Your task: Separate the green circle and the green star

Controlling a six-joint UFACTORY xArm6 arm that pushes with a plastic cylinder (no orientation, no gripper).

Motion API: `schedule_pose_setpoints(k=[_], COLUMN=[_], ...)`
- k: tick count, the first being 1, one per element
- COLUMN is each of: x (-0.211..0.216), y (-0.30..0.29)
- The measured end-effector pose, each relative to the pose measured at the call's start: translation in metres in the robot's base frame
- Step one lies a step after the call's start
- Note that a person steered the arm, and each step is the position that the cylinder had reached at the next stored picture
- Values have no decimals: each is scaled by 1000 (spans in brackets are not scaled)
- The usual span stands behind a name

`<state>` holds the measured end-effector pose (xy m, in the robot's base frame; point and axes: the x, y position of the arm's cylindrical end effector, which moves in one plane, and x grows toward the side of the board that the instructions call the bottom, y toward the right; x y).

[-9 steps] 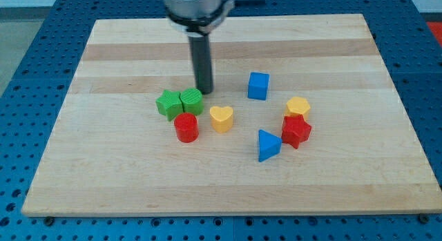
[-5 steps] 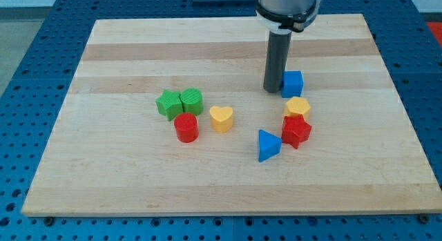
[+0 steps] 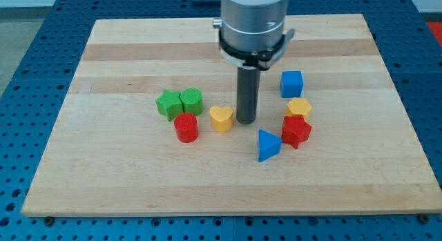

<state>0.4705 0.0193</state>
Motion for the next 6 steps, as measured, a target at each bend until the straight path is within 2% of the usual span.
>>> schedule_pose_setpoints(k=[2,5,6], x=[29,45,44], y=[3,-80,-81])
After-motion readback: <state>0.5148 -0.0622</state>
